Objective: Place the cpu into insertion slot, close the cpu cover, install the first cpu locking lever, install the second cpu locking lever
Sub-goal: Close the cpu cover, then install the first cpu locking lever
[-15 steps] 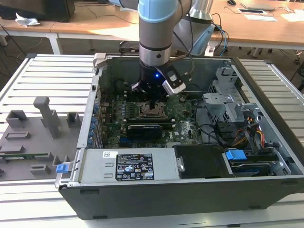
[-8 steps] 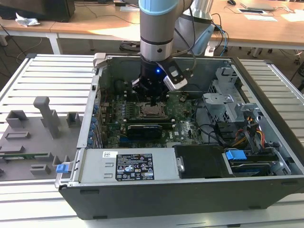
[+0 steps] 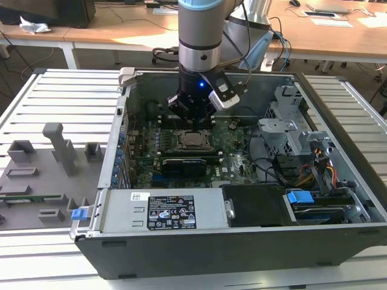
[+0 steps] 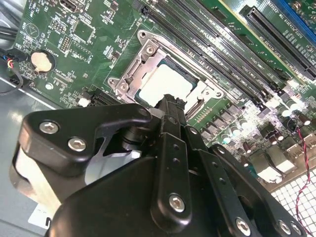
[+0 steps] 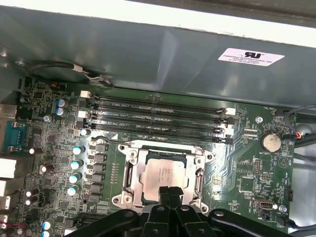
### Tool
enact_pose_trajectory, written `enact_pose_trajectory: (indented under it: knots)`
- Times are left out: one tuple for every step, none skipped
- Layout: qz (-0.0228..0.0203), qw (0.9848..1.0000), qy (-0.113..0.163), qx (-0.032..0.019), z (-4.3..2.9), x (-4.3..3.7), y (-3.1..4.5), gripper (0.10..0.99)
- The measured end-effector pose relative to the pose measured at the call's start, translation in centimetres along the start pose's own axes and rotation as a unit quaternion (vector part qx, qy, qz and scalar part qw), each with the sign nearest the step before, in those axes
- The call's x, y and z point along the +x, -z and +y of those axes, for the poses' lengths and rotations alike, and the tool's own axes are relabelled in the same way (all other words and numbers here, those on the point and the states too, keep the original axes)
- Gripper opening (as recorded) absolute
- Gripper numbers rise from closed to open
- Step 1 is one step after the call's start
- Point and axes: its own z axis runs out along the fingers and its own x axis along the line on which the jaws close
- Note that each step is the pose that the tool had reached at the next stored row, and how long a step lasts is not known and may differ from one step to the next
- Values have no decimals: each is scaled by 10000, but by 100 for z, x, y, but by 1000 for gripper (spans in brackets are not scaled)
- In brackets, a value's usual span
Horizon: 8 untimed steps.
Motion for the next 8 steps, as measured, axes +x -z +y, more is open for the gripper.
enact_pose_trajectory:
  knots:
    - [0, 10000, 0, 0, 0, 0, 0, 106]
    - [0, 10000, 0, 0, 0, 0, 0, 106]
    - [0, 10000, 0, 0, 0, 0, 0, 106]
    - [0, 10000, -1, 0, 0, 0, 0, 106]
    - [0, 10000, -1, 0, 0, 0, 0, 106]
    - [0, 10000, -1, 0, 0, 0, 0, 106]
    - [0, 10000, -2, 0, 0, 0, 0, 106]
    - [0, 10000, -3, 0, 0, 0, 0, 106]
